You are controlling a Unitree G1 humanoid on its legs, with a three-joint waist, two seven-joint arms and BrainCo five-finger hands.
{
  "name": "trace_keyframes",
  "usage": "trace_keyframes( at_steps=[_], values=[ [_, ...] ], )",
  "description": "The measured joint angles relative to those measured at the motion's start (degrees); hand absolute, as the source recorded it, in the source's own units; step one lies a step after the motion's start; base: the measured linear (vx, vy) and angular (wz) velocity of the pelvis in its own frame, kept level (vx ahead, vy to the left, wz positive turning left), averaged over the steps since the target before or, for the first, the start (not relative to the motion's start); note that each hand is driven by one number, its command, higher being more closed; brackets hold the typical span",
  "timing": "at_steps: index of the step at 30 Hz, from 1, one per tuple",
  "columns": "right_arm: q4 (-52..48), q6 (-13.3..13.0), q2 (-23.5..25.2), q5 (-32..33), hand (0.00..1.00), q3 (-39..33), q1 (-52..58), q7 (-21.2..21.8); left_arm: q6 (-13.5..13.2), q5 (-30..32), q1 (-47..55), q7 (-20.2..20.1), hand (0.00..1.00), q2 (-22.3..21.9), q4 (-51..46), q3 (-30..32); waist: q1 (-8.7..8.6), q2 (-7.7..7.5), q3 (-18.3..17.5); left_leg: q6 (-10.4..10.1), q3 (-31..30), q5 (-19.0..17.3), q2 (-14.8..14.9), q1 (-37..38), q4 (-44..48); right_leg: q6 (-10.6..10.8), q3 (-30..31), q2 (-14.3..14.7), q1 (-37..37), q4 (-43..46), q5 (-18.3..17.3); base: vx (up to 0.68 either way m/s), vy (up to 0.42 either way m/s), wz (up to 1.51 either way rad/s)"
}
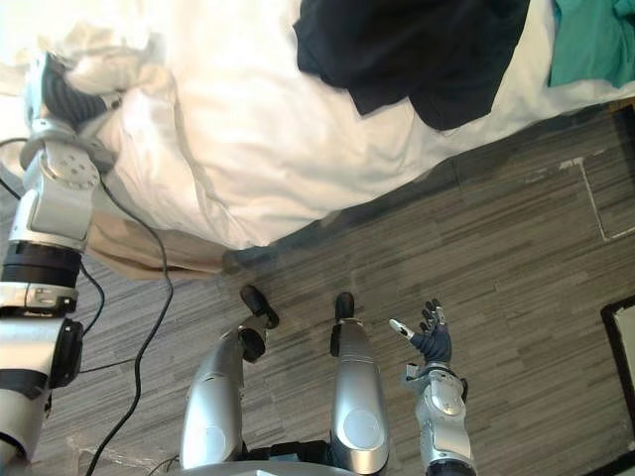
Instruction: Tidy the bed and pick cloth on bed and put in laundry
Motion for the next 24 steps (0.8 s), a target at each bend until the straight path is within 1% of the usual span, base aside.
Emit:
trace_keyframes(
  at_steps=[2,3,4,5,6,7,9,10,11,13,14,17,18,19,20,21,22,23,24],
  values=[
    [0.07,0.71,-0.11,-2.30,0.00,-0.09,0.69,-0.28,-1.67,-0.25,6.13,-1.96,1.00,0.03,-2.85,0.53,0.62,0.08,-0.09,-0.44,-0.34,-0.40,-1.16,2.97,-1.57,0.11,-0.94,-1.04,2.86,0.44,-1.15,0.04,-0.010,0.22],
    [0.09,0.95,-0.12,-2.70,0.00,-0.11,0.86,-0.30,-1.90,-0.41,7.75,-2.60,1.00,0.03,-3.47,0.79,0.76,0.15,-0.15,-0.45,-0.40,-0.40,-1.44,3.73,-2.01,0.20,-1.20,-1.24,3.66,0.38,-1.34,0.06,-0.004,0.20],
    [0.34,1.08,-0.16,-3.65,0.00,-0.12,1.31,-0.34,-2.76,-1.29,10.50,-3.32,1.00,0.01,-4.00,1.47,0.98,0.26,-0.32,-0.49,-0.63,-0.36,-2.12,5.24,-2.89,0.32,-1.89,-1.78,5.32,0.28,-1.91,0.07,-0.008,0.26],
    [0.78,1.15,-0.19,-4.34,0.00,-0.13,1.74,-0.39,-3.67,-1.46,13.53,-3.92,1.00,-0.05,-4.30,2.75,1.06,0.53,-0.90,-0.49,-0.76,-0.37,-2.50,6.57,-3.74,0.41,-2.77,-2.09,6.96,-0.30,-2.15,0.08,-0.012,0.27],
    [0.93,1.15,-0.19,-4.34,0.00,-0.13,2.06,-0.39,-4.00,-1.63,15.00,-4.03,1.00,-0.10,-4.30,3.40,1.15,0.77,-1.48,-0.49,-0.77,-0.34,-2.63,6.98,-4.29,0.41,-3.17,-2.14,7.63,-0.82,-2.15,0.10,-0.022,0.28],
    [1.26,1.15,-0.18,-4.39,0.00,-0.12,2.95,-0.39,-4.55,-2.86,17.96,-4.58,1.00,-0.21,-4.31,4.91,1.39,1.13,-2.82,-0.56,-0.96,0.15,-2.91,7.73,-5.26,0.41,-4.07,-2.23,8.85,-1.72,-2.15,0.13,-0.029,0.24],
    [2.73,1.16,-0.14,-5.58,0.00,-0.15,4.13,-0.38,-5.82,-3.63,22.67,-6.26,1.00,-0.89,-4.30,7.75,2.07,1.22,-4.67,-0.32,-1.67,0.98,-3.41,9.62,-6.29,0.42,-5.65,-2.40,11.45,-2.91,-2.15,0.16,-0.034,0.24],
    [3.63,1.22,-0.10,-6.74,0.00,-0.14,5.35,-0.23,-7.08,-4.42,26.18,-7.19,0.00,-2.12,-4.37,9.60,2.96,1.21,-6.07,-0.41,-1.87,1.21,-3.62,11.00,-6.79,0.52,-6.66,-2.42,13.29,-3.63,-2.21,0.14,-0.031,0.23],
    [4.05,1.26,-0.06,-7.14,0.00,-0.13,5.89,-0.14,-7.67,-4.82,28.32,-7.58,0.00,-2.77,-4.37,10.47,3.06,1.26,-6.76,-0.40,-1.90,1.22,-3.63,11.61,-6.75,0.71,-7.30,-2.47,14.51,-3.92,-2.35,0.17,-0.043,0.36],
    [5.91,1.35,-0.04,-8.95,0.00,-0.14,7.23,0.57,-9.33,-6.61,35.31,-7.54,0.00,-6.21,-4.40,13.18,4.02,1.20,-9.21,-0.40,-2.30,1.22,-3.68,13.92,-6.71,0.86,-9.43,-2.46,18.52,-5.23,-2.69,0.14,-0.055,0.34],
    [6.34,1.37,-0.03,-9.35,0.00,-0.13,7.29,0.82,-9.75,-7.30,36.88,-7.28,0.00,-7.16,-4.40,13.76,4.21,1.13,-9.62,-0.40,-2.31,1.21,-3.66,14.45,-6.71,0.87,-9.71,-2.41,19.37,-5.45,-2.78,0.11,-0.079,0.22],
    [8.92,1.42,-0.07,-13.86,0.00,-0.06,7.33,2.45,-11.31,-10.25,43.66,-4.75,0.00,-13.14,-4.41,16.66,4.72,1.72,-12.02,-0.87,-2.98,0.89,-3.04,15.96,-6.46,0.72,-11.88,-1.80,22.66,-6.82,-3.11,0.06,-0.091,0.19],
    [10.28,1.47,-0.10,-16.62,0.00,-0.07,7.50,3.05,-11.85,-10.25,44.99,-3.91,0.00,-15.81,-4.41,17.36,5.37,1.88,-12.31,-1.21,-2.57,0.50,-2.71,17.15,-6.21,0.48,-13.09,-1.66,24.58,-7.63,-3.43,0.01,-0.060,0.06],
    [10.73,1.51,-0.14,-17.47,0.00,-0.07,7.69,3.28,-12.31,-10.24,45.37,-3.52,0.00,-16.81,-4.41,17.54,5.45,1.92,-12.37,-1.27,-1.67,-0.22,-2.45,17.51,-5.78,0.42,-13.60,-1.67,25.49,-8.01,-3.66,0.00,-0.040,0.07],
    [11.18,1.51,-0.22,-18.08,0.00,-0.08,8.05,3.45,-12.66,-10.24,45.80,-3.33,0.00,-17.93,-4.41,17.81,5.41,2.19,-12.60,-0.81,-0.11,-1.78,-1.78,17.70,-5.19,0.61,-14.61,-1.62,26.51,-8.46,-3.99,-0.02,-0.024,0.12],
    [12.51,1.71,-0.29,-18.61,0.00,-0.06,8.46,3.65,-13.00,-10.19,46.56,-3.09,0.00,-20.07,-4.28,18.55,5.45,2.29,-13.37,-0.47,2.92,-3.94,0.11,18.03,-2.42,0.62,-15.54,-1.67,27.65,-8.89,-4.27,0.02,-0.007,0.11],
    [12.96,2.01,-0.40,-18.88,0.00,-0.06,9.01,3.76,-13.42,-10.18,47.24,-2.90,0.00,-21.41,-4.02,18.93,5.45,2.56,-13.79,-0.45,6.38,-4.93,1.77,18.99,-0.44,0.66,-15.95,-1.66,28.59,-8.97,-4.30,0.04,0.022,0.00],
    [13.55,2.29,-0.71,-18.87,0.00,-0.09,9.42,3.85,-13.95,-10.15,48.28,-2.73,0.00,-22.88,-3.57,19.40,5.72,2.69,-14.36,-0.44,7.50,-6.01,2.32,19.62,1.32,1.15,-15.89,-1.92,29.19,-8.54,-4.70,0.06,0.043,-0.11],
    [14.11,2.39,-0.75,-18.86,0.00,-0.14,9.35,3.90,-14.20,-10.13,48.90,-2.73,0.00,-23.33,-3.30,19.53,5.80,2.55,-14.85,-0.44,7.66,-6.47,2.33,19.72,1.97,1.40,-15.72,-2.15,29.27,-8.36,-4.97,0.06,0.060,-0.10]
  ],
)
